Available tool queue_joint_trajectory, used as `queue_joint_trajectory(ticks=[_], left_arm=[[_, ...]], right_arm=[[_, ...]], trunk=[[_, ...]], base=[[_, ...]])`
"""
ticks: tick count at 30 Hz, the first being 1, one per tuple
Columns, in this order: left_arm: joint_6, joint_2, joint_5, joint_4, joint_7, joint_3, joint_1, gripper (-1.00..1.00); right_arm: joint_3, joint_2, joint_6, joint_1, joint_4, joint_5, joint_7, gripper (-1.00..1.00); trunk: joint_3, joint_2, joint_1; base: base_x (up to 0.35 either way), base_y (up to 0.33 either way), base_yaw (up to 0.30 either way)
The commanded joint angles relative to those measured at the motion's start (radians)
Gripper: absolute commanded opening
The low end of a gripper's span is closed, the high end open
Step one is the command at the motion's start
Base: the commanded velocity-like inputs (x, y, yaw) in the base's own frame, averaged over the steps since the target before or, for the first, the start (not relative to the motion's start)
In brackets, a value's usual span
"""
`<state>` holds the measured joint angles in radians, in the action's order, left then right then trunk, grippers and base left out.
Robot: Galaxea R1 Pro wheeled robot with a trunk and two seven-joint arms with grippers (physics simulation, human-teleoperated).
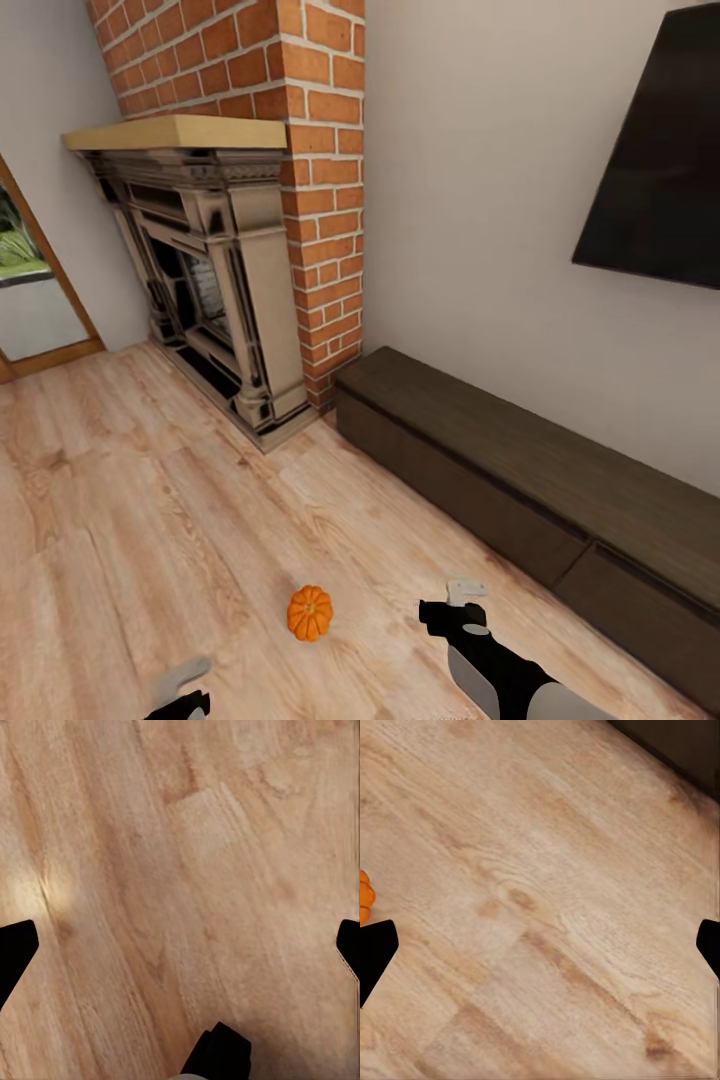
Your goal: Place each of the two pumpkins and all three candles from the living room inside a cabinet in the living room (use any cabinet), then make sure every cabinet is closed, and position the cauldron so it is next to a table in the living room.
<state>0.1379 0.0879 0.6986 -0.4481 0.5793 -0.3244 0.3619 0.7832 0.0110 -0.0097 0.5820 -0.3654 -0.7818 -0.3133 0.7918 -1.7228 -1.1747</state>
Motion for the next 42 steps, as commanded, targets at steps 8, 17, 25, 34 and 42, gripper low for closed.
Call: queue_joint_trajectory(ticks=[8,17,25,34,42], left_arm=[[0.006,0.001,0.004,-0.003,0.008,-0.008,0.000,1.00],[0.006,0.001,0.004,-0.003,0.008,-0.010,0.000,1.00],[0.006,0.002,0.004,-0.003,0.008,-0.010,0.000,1.00],[0.005,0.002,0.003,-0.003,0.008,-0.010,0.000,1.00],[0.005,0.001,0.003,-0.003,0.008,-0.011,0.000,1.00]], right_arm=[[0.008,0.000,-0.001,0.002,0.000,-0.010,-0.006,1.00],[0.009,0.000,-0.001,0.001,0.000,-0.010,-0.007,1.00],[0.009,0.000,-0.001,0.001,0.000,-0.010,-0.007,1.00],[0.008,0.000,-0.001,0.001,0.000,-0.009,-0.007,1.00],[0.009,0.000,-0.001,0.001,-0.001,-0.009,-0.007,1.00]], trunk=[[-0.003,0.000,0.000],[-0.008,0.000,0.000],[-0.012,0.000,0.000],[-0.017,0.000,0.000],[-0.020,0.000,0.000]], base=[[0.000,0.000,-0.279],[0.000,0.000,-0.279],[0.000,0.006,-0.279],[0.134,0.117,-0.279],[0.029,0.010,-0.249]])
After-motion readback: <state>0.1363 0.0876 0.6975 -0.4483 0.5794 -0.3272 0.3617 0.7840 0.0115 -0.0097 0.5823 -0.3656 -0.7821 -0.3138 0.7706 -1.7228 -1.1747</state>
